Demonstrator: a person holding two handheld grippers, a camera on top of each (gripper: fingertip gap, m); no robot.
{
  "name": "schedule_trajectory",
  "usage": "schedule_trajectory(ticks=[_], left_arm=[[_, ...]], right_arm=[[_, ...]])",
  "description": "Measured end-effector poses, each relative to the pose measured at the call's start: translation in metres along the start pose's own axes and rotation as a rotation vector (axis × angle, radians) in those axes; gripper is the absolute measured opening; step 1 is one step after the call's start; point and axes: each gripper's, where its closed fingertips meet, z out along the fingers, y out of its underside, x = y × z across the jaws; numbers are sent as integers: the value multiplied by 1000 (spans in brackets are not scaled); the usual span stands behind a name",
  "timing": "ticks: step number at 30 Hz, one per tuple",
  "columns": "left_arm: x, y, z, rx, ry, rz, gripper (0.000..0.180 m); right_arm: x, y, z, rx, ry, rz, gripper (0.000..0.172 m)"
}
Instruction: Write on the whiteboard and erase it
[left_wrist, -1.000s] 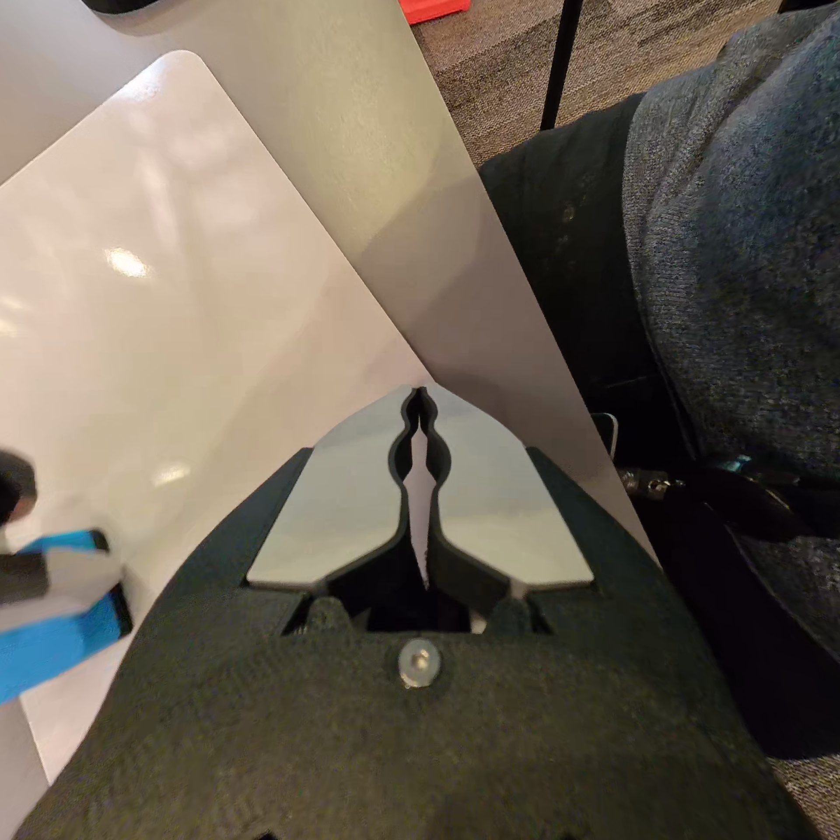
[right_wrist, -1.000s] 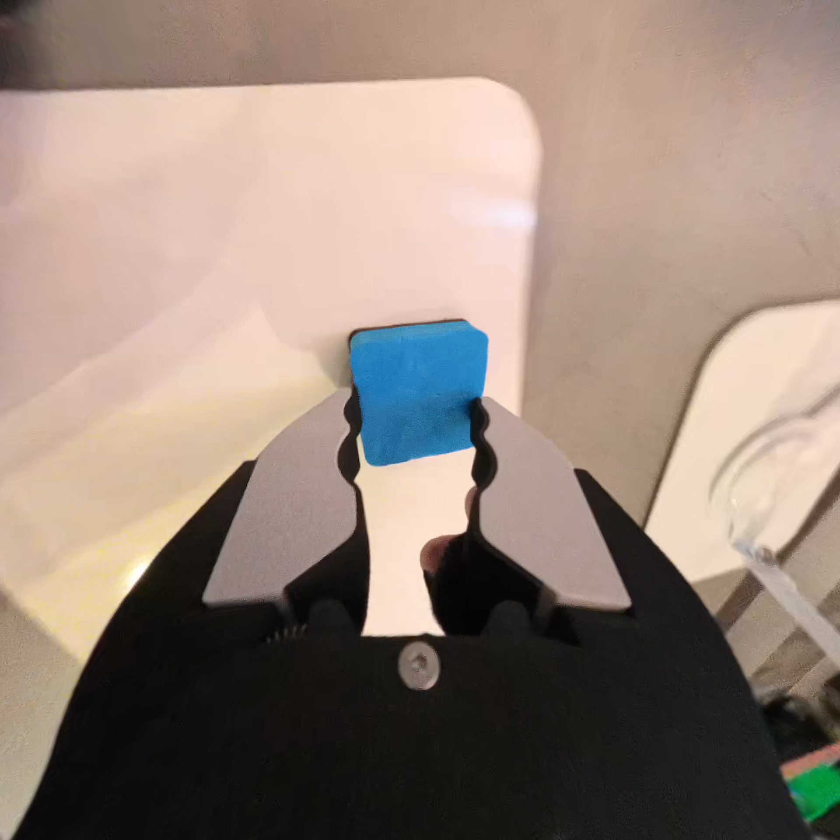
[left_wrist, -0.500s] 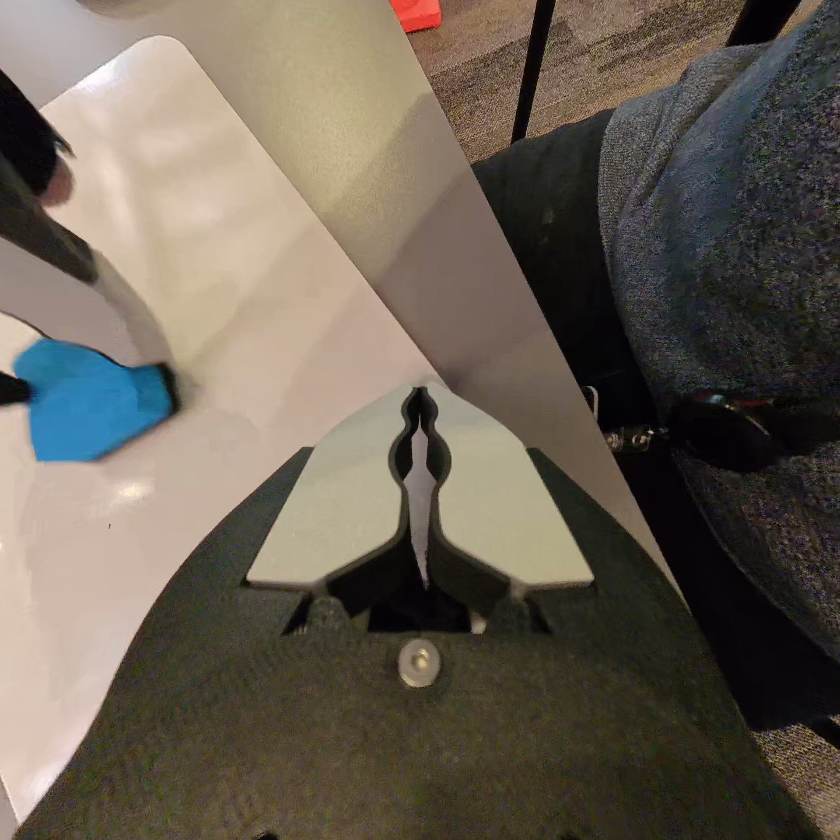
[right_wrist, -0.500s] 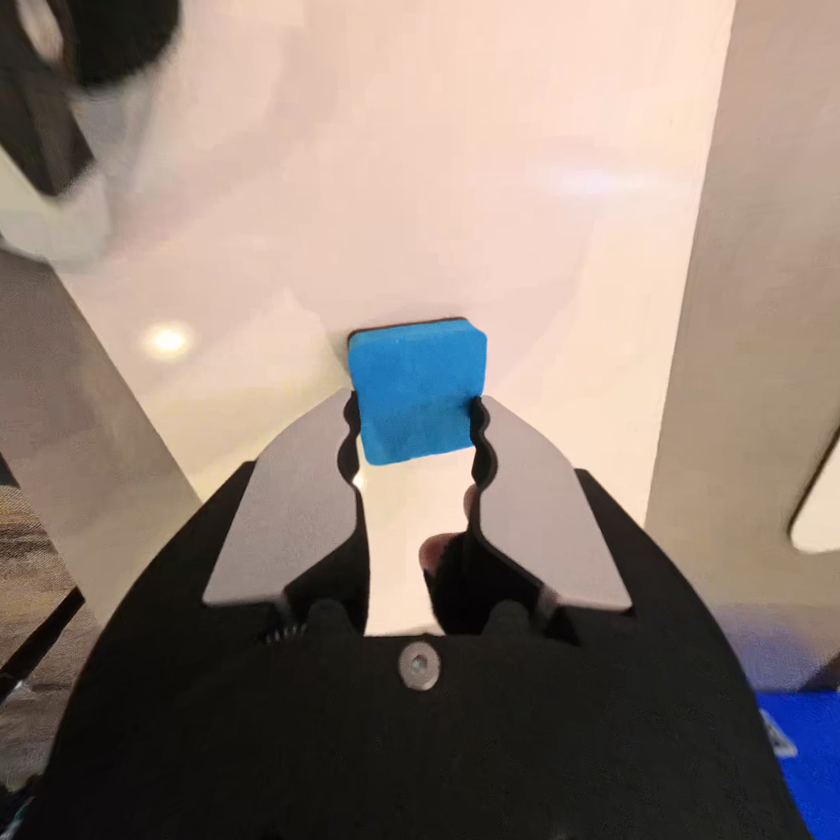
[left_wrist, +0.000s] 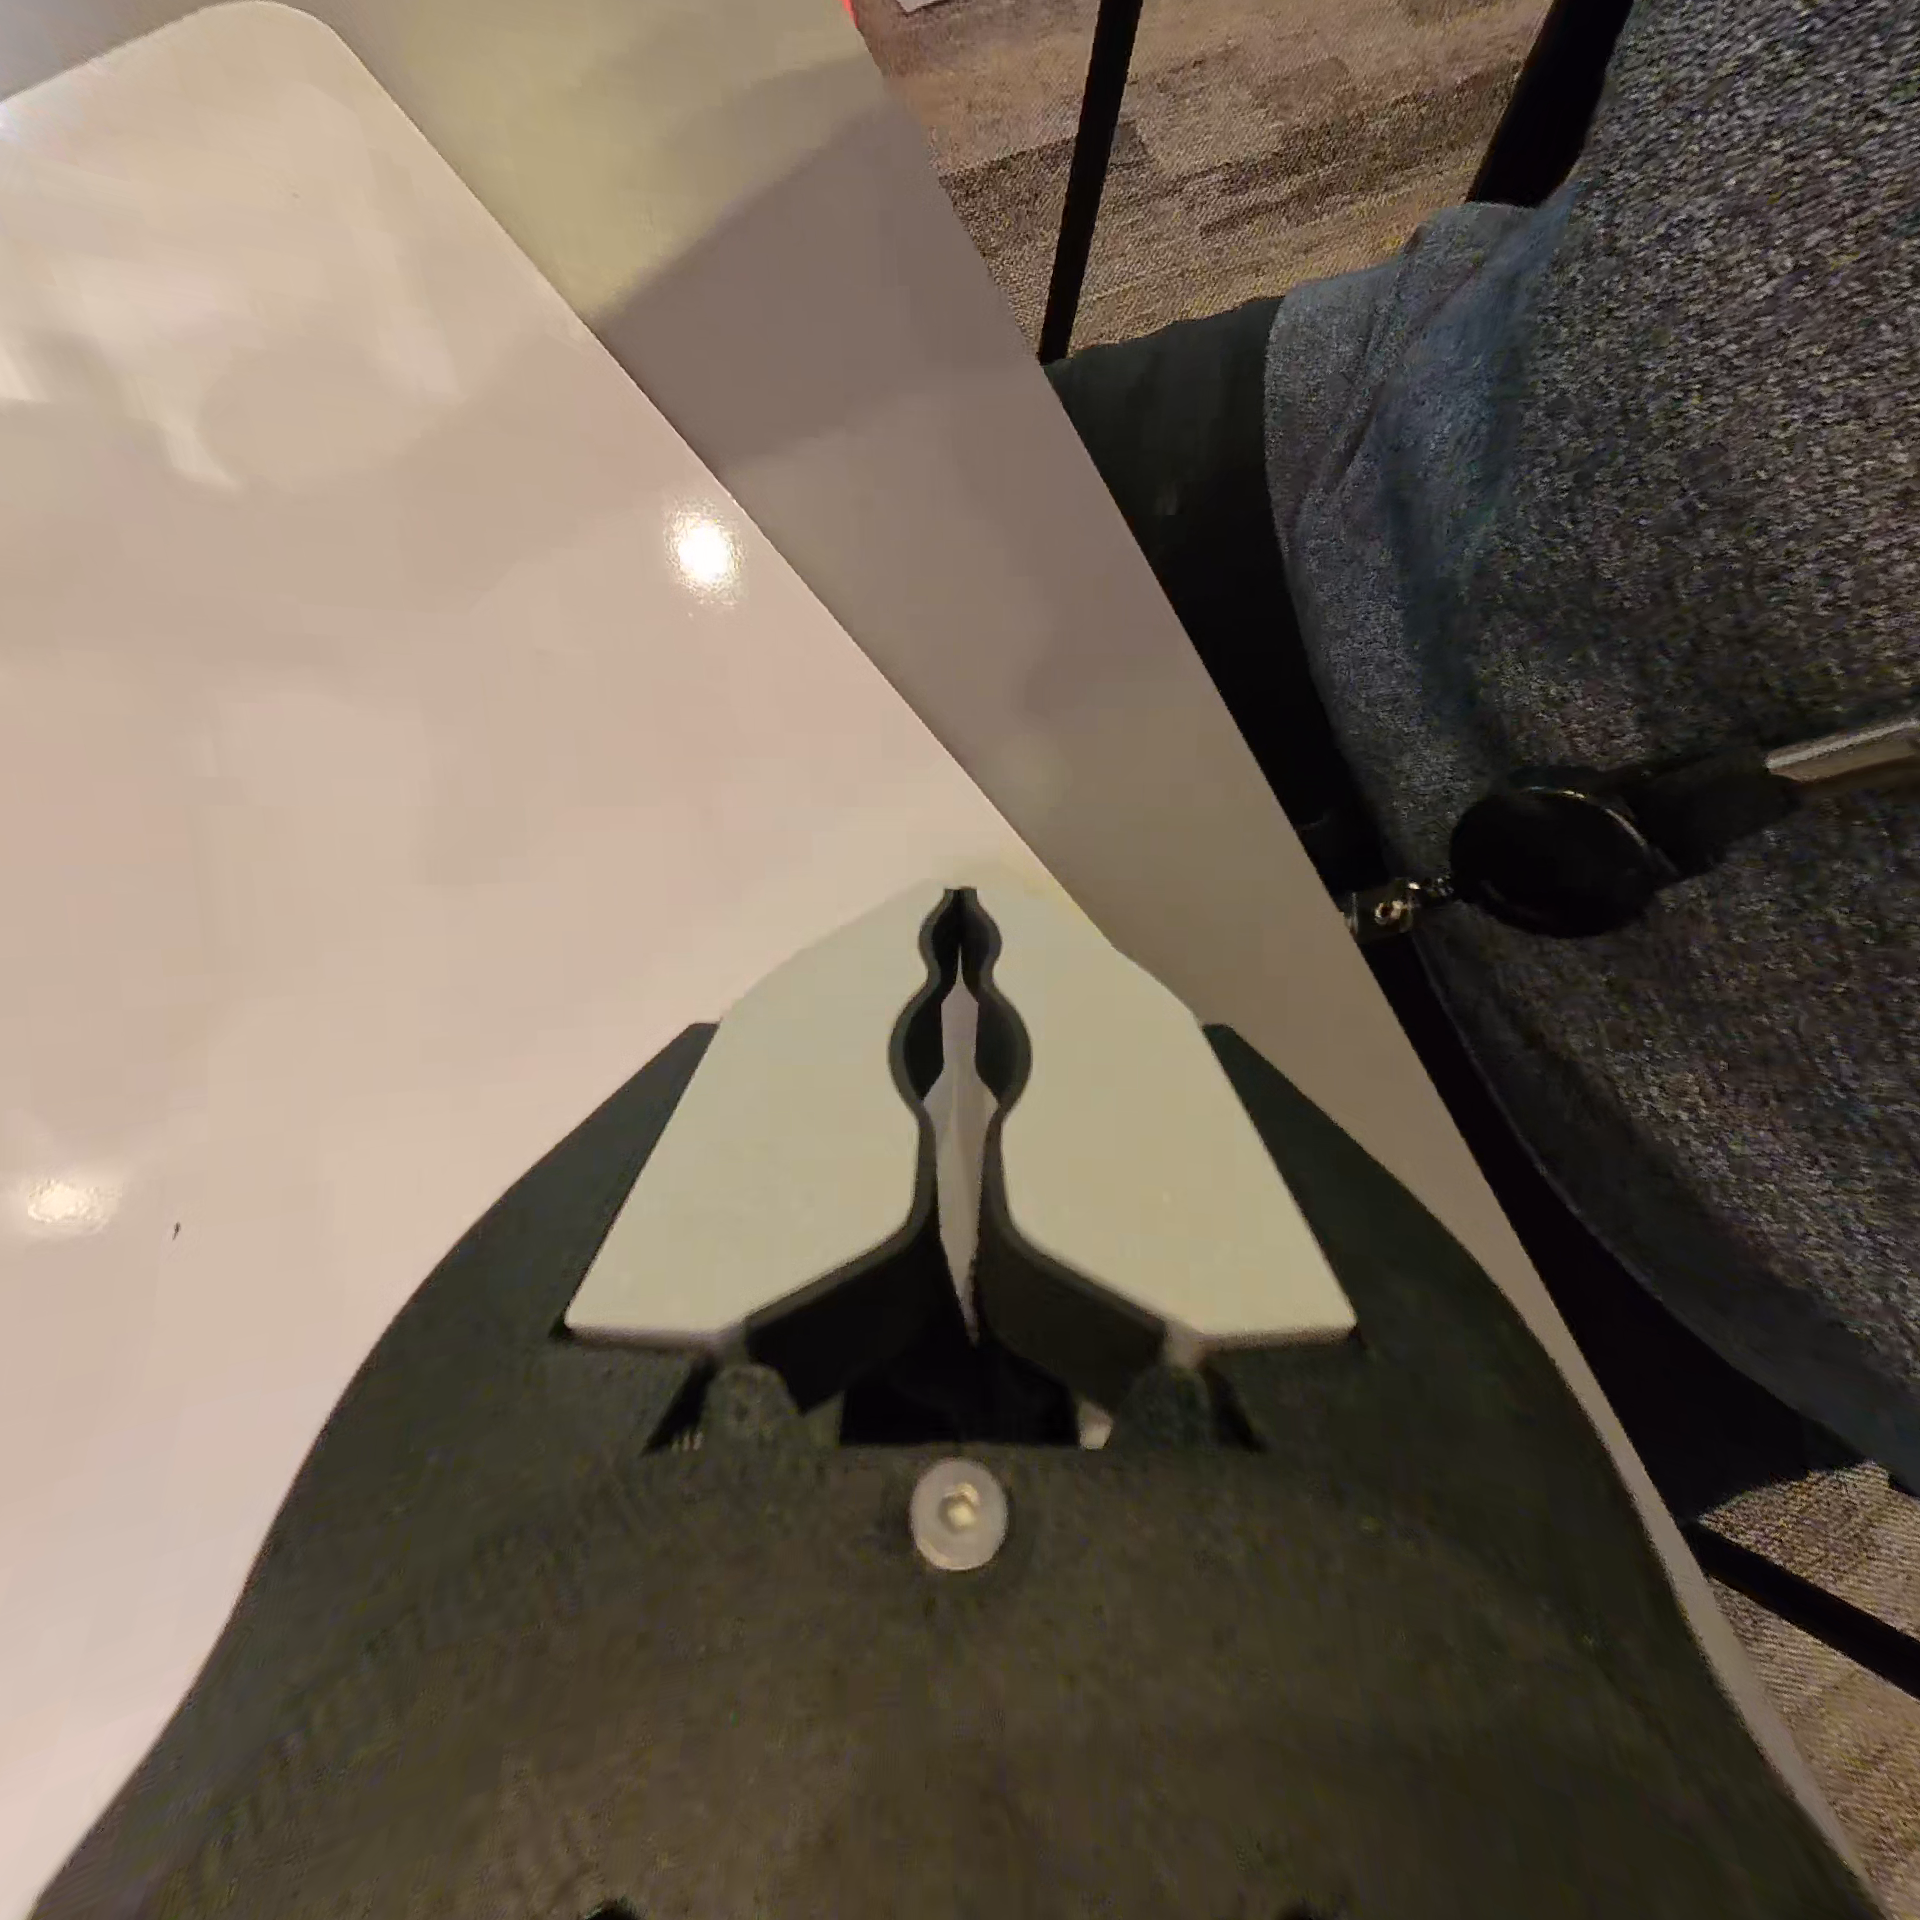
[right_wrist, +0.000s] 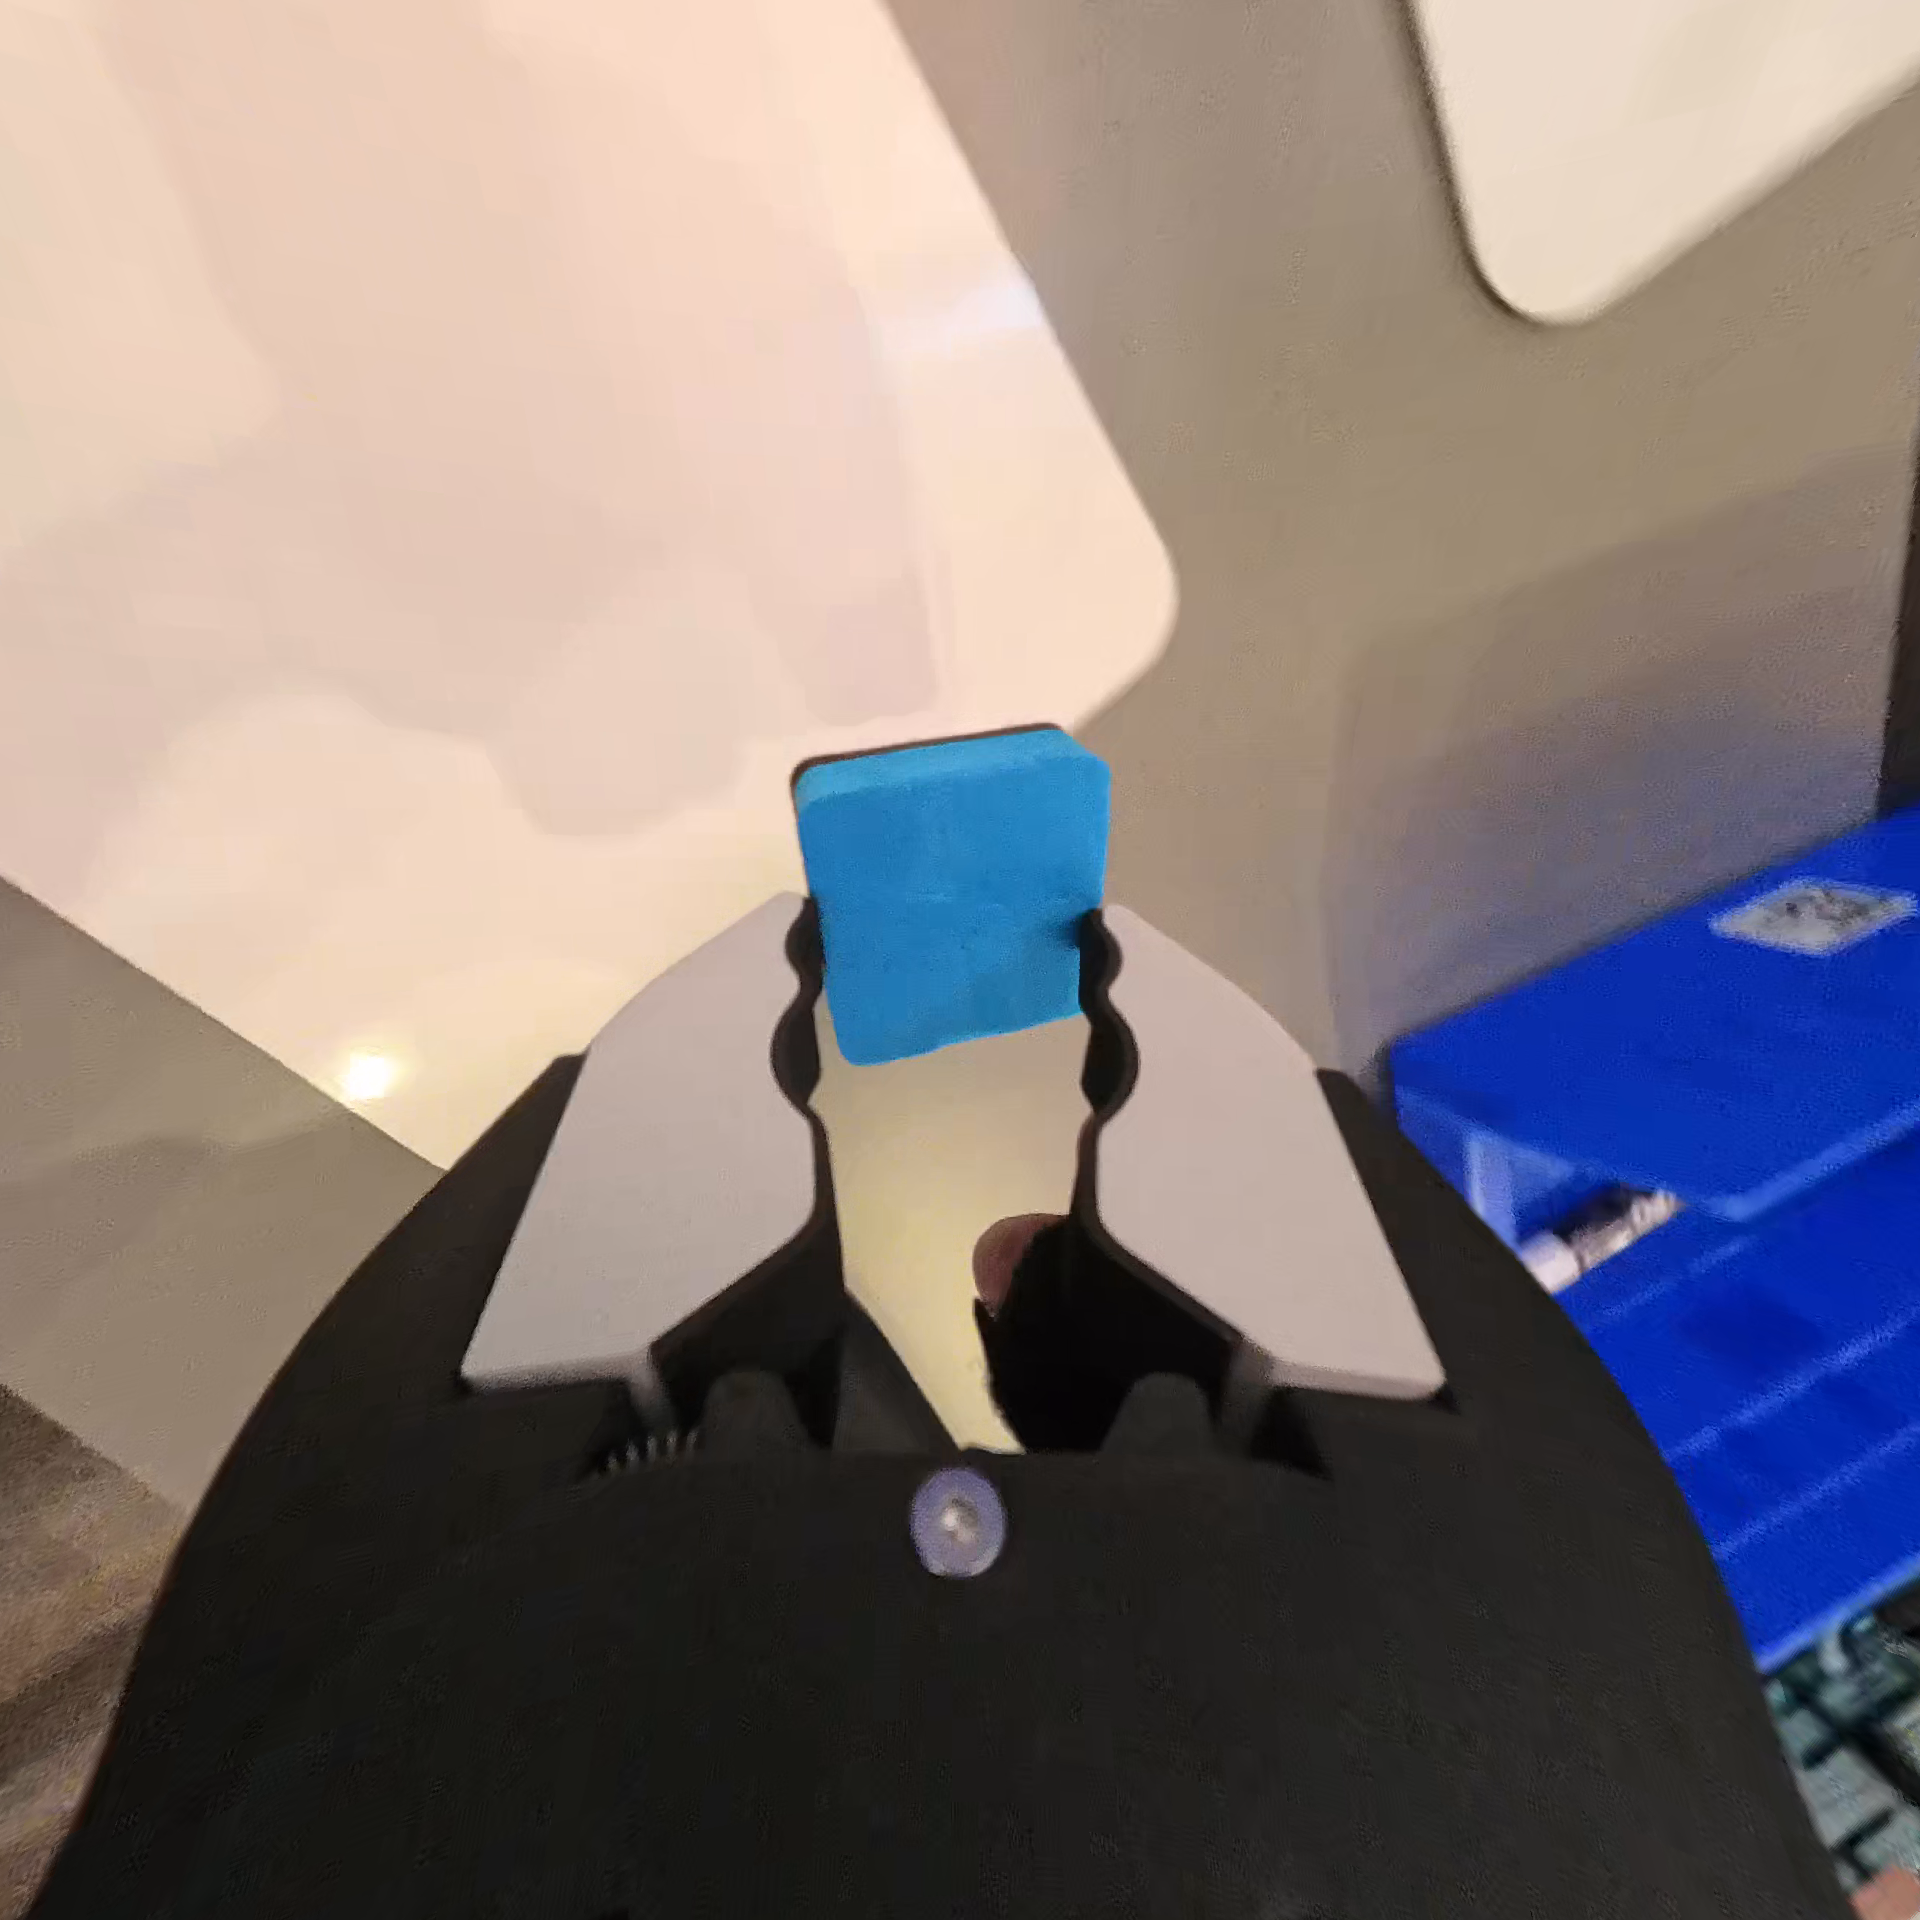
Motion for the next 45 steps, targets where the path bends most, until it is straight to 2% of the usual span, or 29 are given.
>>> schedule_trajectory(ticks=[4, 8, 12, 19, 24, 26, 30, 31, 33, 36, 39, 41, 45], left_arm=[[0, 0, 0, 0, 14, -3, 1], [1, 1, -1, -1, 20, 18, 0], [-1, 5, -6, -4, 8, 58, 0], [-22, 10, -22, 46, -22, -24, 0], [-28, 17, -20, 7, -32, -51, 0], [-29, 17, -20, 7, -24, -75, 1], [-30, 16, -18, 7, -36, -77, 1], [-30, 15, -18, 7, -33, -82, 1], [-30, 15, -18, 8, -28, -95, 1], [-27, 16, -19, 5, -23, -70, 1], [-25, 21, -24, -5, 15, -61, 0], [-34, 27, -31, -24, -18, -56, 0], [-58, 41, -51, -18, -73, -122, 0]], right_arm=[[32, 16, -11, -15, 56, 78, 49], [33, 17, -8, -33, 40, 27, 49], [30, 20, -1, -67, 22, -114, 49], [36, 17, 14, -84, -22, -315, 50], [15, -10, 39, -27, -128, -363, 49], [5, -13, 57, -50, -160, -388, 49], [29, -21, 67, -55, -77, -348, 49], [40, -19, 70, -85, -43, -317, 49], [57, -7, 69, -199, 24, -367, 49], [42, -33, 51, -64, 1, -337, 49], [37, -21, 44, -97, -2, -345, 49], [39, -3, 43, -118, 9, -370, 49], [24, 18, 40, -101, -71, -333, 49]])
